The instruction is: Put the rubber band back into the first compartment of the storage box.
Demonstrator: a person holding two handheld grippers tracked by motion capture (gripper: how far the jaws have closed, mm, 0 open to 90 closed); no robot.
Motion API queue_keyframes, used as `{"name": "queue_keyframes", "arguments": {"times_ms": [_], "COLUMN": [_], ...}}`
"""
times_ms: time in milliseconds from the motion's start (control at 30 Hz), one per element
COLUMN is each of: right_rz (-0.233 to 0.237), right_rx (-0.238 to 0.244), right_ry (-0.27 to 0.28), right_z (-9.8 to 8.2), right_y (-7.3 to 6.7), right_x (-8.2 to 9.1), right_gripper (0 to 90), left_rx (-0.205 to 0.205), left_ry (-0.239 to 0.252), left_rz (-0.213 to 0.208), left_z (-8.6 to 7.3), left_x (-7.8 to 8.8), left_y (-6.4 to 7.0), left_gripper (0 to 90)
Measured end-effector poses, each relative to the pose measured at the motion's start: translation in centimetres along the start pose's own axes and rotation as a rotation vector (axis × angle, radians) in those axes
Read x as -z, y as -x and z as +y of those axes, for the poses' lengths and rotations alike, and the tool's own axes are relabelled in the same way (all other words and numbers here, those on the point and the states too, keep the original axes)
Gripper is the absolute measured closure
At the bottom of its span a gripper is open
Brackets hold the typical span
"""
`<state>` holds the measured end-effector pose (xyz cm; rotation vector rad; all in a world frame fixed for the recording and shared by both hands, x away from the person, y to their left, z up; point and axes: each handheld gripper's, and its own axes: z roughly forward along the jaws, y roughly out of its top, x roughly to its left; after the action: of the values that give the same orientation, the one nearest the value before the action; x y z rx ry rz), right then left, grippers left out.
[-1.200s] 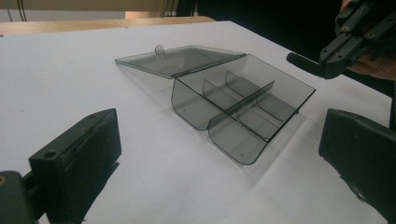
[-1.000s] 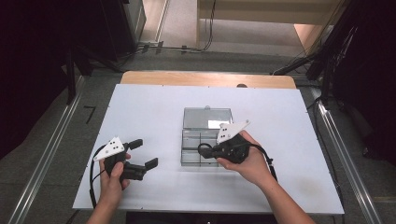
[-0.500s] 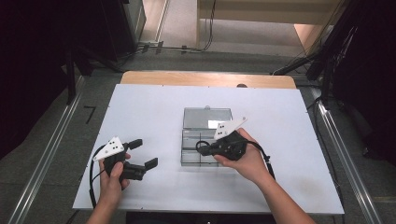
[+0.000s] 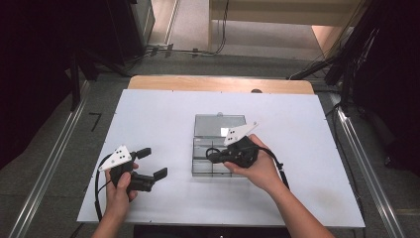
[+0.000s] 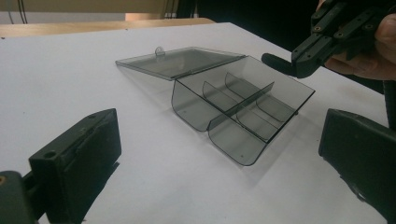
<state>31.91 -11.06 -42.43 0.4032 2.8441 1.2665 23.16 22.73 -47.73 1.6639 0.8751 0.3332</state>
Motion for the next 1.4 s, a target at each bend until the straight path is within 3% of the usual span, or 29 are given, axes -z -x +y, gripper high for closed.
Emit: {"name": "queue_keyframes", "arguments": {"times_ms": [1400], "right_rz": [-0.024], "right_rx": [-0.059], "right_ry": [-0.024], "right_z": [0.4], "right_y": [2.1], "right_x": [-2.4], "right_gripper": [85.9], "left_rx": [0.001], "left_ry": [0.004], "left_rz": [-0.001], "left_z": [0.0], "left_x": [0.1], "left_y": [-0.1], "left_gripper": [0.0]}}
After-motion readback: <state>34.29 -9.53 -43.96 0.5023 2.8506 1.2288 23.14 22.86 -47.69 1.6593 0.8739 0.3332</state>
